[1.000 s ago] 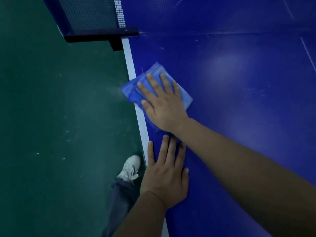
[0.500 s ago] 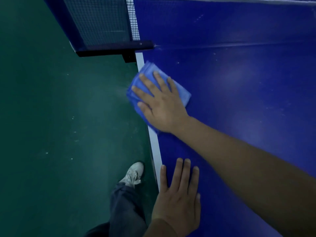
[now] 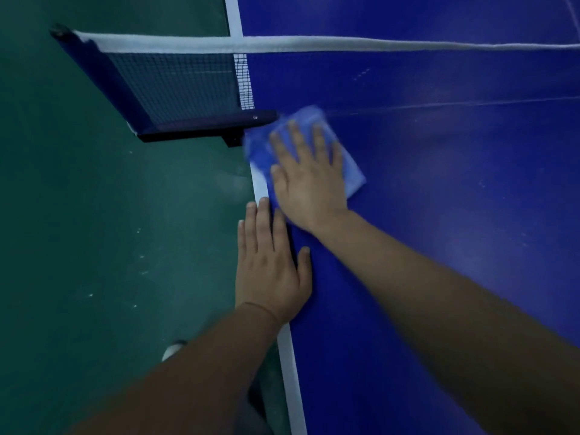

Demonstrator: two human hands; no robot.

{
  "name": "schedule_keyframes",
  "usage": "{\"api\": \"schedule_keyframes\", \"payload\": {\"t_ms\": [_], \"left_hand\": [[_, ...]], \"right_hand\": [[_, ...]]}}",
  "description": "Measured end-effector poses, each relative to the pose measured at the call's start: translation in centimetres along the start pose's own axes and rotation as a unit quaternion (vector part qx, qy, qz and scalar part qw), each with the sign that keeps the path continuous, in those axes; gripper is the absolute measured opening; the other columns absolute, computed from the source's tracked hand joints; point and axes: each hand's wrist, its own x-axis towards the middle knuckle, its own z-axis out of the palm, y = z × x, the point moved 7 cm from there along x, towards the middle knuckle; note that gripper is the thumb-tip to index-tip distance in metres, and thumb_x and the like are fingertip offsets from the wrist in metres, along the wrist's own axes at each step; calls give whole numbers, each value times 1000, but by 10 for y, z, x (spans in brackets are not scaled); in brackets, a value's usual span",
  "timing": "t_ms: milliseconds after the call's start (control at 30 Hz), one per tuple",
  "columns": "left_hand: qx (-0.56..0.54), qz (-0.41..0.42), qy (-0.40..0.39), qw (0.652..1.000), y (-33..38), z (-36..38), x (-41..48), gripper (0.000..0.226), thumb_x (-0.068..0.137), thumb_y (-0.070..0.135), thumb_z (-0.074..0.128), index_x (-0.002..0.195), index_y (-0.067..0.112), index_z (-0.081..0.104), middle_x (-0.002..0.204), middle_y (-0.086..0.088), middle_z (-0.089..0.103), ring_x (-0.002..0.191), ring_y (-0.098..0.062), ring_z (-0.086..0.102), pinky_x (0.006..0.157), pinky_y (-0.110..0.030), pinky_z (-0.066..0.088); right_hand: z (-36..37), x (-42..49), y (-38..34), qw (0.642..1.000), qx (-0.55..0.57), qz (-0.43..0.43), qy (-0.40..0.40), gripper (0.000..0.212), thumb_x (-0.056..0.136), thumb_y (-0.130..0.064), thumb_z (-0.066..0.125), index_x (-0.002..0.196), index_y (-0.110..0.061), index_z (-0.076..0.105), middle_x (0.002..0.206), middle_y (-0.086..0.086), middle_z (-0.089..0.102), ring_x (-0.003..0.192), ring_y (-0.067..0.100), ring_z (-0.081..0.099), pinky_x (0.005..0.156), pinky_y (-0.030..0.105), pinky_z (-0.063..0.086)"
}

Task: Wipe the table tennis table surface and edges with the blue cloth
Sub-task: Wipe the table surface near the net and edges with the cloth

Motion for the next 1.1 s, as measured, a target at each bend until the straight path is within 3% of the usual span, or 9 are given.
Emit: {"api": "schedule_keyframes", "payload": {"t_ms": [100,267,300,400,467,633,833,967,1100], "left_hand": [[13,9,10,1000,0,2,-2,70,99,41,39,153,-1,30,164,-23,17,154,-37,7,126,-45,2],[15,12,2,1000,-1,5,-1,70,99,42,38,153,-2,30,164,-24,16,154,-38,5,126,-48,6],[13,12,3,1000,-1,5,-1,70,99,41,38,153,-2,31,164,-24,16,154,-39,5,126,-49,7],[-2,15,11,1000,-1,3,0,69,98,40,39,151,-4,33,163,-25,17,154,-40,7,126,-48,7],[-2,18,15,1000,-1,3,0,69,98,39,41,151,-5,33,163,-26,18,153,-41,9,126,-49,9],[1,14,7,1000,-1,5,0,69,98,39,41,151,-5,33,162,-26,19,153,-41,9,125,-52,13],[-22,8,6,1000,-2,2,1,69,98,39,39,151,-4,33,164,-25,17,154,-40,8,125,-51,14],[-19,15,6,1000,-1,4,0,69,98,38,40,151,-5,34,163,-26,18,153,-41,9,125,-51,13],[-28,11,-1,1000,-1,4,1,69,98,38,41,152,-4,33,163,-25,17,154,-40,7,125,-52,14]], "right_hand": [[-3,-4,30,992,-45,-116,-36,61,101,-43,15,158,-27,25,167,4,18,154,35,12,121,56,14],[-25,16,146,971,-36,233,34,56,106,-38,21,161,-27,17,169,5,9,153,37,9,120,54,16],[-21,20,119,973,-37,223,38,57,105,-38,21,161,-27,17,168,5,10,153,38,9,120,56,15],[-6,21,10,1000,-16,-8,19,61,99,-41,22,157,-24,29,166,6,23,152,38,17,118,59,17],[-4,14,6,996,-23,-88,-9,59,100,-40,25,156,-24,33,164,6,27,152,35,20,119,56,18],[-21,12,119,990,-27,132,32,54,105,-36,31,157,-22,30,166,5,21,153,34,16,119,55,18],[-17,15,-10,997,21,-34,63,55,98,-51,45,142,-19,55,151,7,48,140,36,41,110,54,33],[-33,15,38,994,2,6,112,42,100,-41,52,128,-13,66,133,9,62,117,37,57,85,47,46],[-37,16,35,988,26,70,133,38,98,-33,55,126,-11,67,133,10,62,114,39,56,82,47,46]]}}
